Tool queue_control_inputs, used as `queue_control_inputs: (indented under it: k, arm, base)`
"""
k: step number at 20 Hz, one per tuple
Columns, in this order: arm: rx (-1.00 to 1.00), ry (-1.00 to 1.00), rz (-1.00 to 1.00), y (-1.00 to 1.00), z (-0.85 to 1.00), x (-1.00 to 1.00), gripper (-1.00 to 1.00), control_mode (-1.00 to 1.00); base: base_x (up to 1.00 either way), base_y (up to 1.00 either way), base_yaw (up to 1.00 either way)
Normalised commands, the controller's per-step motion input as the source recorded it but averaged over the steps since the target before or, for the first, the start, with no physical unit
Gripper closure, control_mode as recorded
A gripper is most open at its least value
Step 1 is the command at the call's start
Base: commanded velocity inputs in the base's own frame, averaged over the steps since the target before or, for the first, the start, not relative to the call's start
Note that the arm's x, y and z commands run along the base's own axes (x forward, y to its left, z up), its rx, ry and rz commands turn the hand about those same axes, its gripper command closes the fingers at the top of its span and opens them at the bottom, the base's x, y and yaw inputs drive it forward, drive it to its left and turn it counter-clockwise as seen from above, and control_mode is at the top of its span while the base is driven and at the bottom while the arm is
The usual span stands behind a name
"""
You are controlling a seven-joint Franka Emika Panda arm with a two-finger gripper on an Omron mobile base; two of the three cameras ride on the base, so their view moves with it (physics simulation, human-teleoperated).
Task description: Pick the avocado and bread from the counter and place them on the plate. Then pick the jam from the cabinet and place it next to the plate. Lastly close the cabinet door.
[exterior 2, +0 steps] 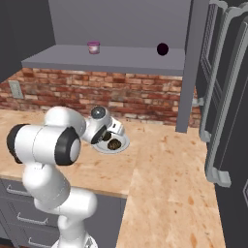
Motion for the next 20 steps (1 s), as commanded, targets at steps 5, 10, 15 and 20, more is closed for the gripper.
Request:
queue_control_inputs:
  k: [5,10,15,20]
  arm:
    - [0.0,-0.25,0.0,0.02,0.49,-0.34,-1.0,-1.0]
    - [0.0,-0.15,0.0,0.0,0.52,-0.22,-1.0,-1.0]
    - [-0.03,0.0,0.0,0.01,0.64,-0.01,-1.0,-1.0]
    - [0.0,0.05,-0.01,0.0,0.5,-0.12,-1.0,-1.0]
  base:
    - [0.0,0.0,0.0]
    - [0.0,0.0,0.0]
    - [0.0,0.0,0.0]
    - [0.0,0.0,0.0]
